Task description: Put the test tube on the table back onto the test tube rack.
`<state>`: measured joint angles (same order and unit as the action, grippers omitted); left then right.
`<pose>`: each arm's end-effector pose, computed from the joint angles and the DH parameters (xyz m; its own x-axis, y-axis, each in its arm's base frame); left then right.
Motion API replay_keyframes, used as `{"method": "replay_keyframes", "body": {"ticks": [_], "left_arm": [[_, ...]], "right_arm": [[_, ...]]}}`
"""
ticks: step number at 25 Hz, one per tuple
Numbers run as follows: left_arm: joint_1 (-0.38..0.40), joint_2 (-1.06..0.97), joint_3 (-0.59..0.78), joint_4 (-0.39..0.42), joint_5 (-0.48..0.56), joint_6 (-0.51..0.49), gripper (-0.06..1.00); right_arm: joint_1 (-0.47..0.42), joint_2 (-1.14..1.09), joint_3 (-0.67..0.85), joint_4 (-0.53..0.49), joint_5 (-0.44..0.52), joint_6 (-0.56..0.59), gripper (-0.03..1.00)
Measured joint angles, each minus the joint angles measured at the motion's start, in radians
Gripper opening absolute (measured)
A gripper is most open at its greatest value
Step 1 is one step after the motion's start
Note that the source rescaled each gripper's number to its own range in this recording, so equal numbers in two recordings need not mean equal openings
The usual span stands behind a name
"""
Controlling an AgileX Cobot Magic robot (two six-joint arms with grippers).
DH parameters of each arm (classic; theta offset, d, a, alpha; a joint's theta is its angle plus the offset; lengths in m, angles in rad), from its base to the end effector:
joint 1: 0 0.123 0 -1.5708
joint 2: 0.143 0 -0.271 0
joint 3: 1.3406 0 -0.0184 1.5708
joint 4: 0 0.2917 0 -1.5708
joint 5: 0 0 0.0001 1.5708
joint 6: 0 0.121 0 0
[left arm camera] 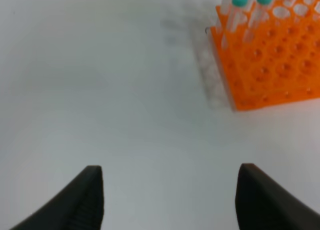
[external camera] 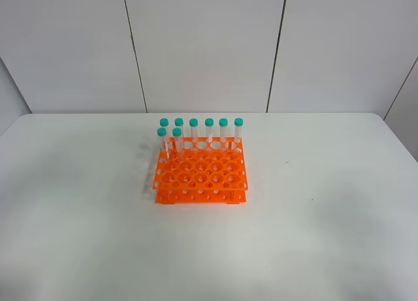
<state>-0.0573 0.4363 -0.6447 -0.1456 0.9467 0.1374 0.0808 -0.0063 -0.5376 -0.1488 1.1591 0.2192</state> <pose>0.1417 -0.0224 0.3015 -0.5924 0.0856 -0.8011 0.1817 0.9829 -0.0294 0.0611 -0.0116 0.2868 -0.4864 0.1183 -0.8657 0.1159 0.9908 0.0702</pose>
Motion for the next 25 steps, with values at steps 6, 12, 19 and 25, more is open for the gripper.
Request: {"method": "replay_keyframes", "body": {"ticks": [6,12,19,25], "left_arm": [[0.000,-0.217,0.127,-0.002,0.005,-0.002,0.50],[0.000,-0.257,0.129,-0.006,0.058,-0.056,0.50],[0.000,-0.257,0.154,-0.005,0.112,-0.088,0.50],[0.000,-0.261,0.154,-0.005,0.113,-0.089,0.50]], "right_arm": [[0.000,0.000,0.000,0.000,0.001,0.000,0.85],[0.000,0.000,0.000,0.000,0.001,0.000,0.85],[0.000,0.000,0.000,0.000,0.001,0.000,0.85],[0.000,0.000,0.000,0.000,0.001,0.000,0.85]]}}
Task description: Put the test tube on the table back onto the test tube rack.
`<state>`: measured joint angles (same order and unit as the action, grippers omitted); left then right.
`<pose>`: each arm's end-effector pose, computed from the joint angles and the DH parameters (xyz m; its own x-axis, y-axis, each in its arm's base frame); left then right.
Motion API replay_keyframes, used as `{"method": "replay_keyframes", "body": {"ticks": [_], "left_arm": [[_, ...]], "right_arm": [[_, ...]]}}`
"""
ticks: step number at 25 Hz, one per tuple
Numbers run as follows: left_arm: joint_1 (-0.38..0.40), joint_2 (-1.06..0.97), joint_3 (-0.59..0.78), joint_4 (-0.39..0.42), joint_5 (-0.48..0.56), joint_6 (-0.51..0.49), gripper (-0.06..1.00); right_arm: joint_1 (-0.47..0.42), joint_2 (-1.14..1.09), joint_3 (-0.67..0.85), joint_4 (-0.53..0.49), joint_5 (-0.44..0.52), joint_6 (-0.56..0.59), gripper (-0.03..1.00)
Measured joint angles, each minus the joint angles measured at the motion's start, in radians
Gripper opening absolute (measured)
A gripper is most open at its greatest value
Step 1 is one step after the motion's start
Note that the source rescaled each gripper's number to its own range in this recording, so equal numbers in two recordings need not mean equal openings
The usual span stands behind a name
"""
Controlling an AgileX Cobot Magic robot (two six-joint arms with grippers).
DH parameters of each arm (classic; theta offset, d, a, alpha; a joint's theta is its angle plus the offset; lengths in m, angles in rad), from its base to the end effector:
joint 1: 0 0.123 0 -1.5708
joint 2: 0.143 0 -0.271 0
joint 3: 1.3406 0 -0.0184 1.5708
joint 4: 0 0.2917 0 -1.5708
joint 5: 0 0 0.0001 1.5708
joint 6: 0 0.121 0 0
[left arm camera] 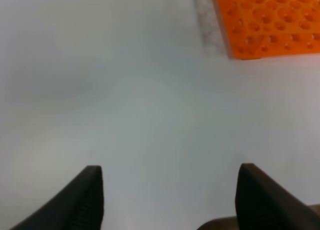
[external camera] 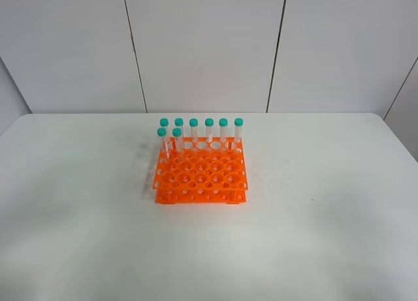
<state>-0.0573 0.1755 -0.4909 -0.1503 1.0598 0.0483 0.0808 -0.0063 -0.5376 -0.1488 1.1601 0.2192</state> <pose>0.0980 -0.0215 0.2662 -0.6100 0.0095 -0.7924 0.1448 0.9844 -0.0996 0.0610 -0.0116 0.2867 -0.4873 0.1183 -0.8652 0.1161 0.9908 0.0701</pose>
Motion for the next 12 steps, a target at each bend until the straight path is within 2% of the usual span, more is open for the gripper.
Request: {"method": "replay_keyframes", "body": {"ticks": [8,12], "left_arm": [[0.000,-0.169,0.003,0.000,0.002,-0.001,0.50],[0.000,-0.181,0.003,0.000,0.003,-0.002,0.50]], "right_arm": [[0.000,0.000,0.000,0.000,-0.001,0.000,0.85],[0.000,0.000,0.000,0.000,-0.001,0.000,0.85]]}}
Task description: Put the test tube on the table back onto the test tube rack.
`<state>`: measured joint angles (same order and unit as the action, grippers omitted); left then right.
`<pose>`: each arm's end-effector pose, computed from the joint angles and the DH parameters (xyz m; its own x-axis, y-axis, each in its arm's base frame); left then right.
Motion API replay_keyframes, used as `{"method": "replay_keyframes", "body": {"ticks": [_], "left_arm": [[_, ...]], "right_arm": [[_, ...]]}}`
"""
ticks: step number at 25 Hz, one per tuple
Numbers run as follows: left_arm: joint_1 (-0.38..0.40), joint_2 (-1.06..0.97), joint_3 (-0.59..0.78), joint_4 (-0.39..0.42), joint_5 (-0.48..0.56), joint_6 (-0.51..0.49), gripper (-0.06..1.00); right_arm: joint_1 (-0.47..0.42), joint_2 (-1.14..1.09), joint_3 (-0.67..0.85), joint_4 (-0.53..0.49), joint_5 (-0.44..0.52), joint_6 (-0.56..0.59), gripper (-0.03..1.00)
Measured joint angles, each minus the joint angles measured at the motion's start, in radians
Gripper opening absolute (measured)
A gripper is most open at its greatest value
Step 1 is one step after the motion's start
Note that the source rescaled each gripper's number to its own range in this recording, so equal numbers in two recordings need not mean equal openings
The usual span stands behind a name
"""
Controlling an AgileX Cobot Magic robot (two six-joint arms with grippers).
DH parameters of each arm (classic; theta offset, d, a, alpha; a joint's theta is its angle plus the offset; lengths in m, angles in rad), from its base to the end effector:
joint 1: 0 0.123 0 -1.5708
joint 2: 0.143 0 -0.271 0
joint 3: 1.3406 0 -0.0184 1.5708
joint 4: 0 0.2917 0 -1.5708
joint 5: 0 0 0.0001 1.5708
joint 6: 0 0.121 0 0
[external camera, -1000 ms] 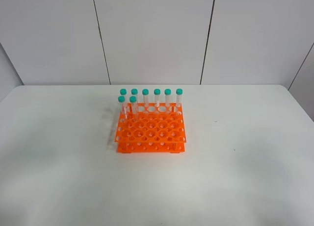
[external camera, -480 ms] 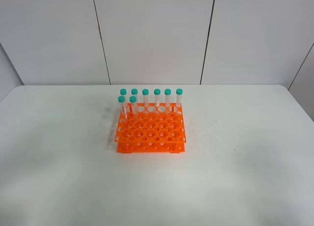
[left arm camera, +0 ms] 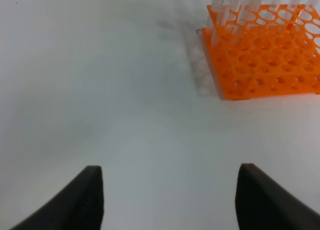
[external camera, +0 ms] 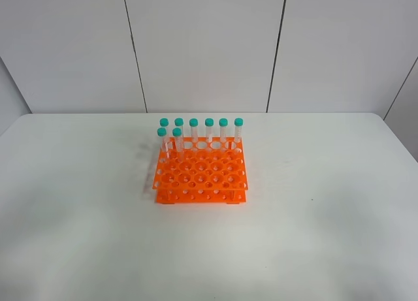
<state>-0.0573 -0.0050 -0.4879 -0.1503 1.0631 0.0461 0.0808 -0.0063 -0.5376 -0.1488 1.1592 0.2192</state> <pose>0.0709 -0.0199 0.2803 -0.4640 -0.0006 -0.8859 0.1601 0.9835 -0.0845 0.0611 -0.0116 0.2868 -0.4865 0.1183 -0.8656 0.1159 0.9908 0.0702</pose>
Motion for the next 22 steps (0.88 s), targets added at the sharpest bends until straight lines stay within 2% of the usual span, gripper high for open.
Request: {"method": "replay_keyframes", "body": {"ticks": [22], "left_arm": [[0.000,0.000,0.000,0.000,0.001,0.000,0.50]], "right_arm": [[0.000,0.000,0.000,0.000,0.001,0.000,0.85]]}}
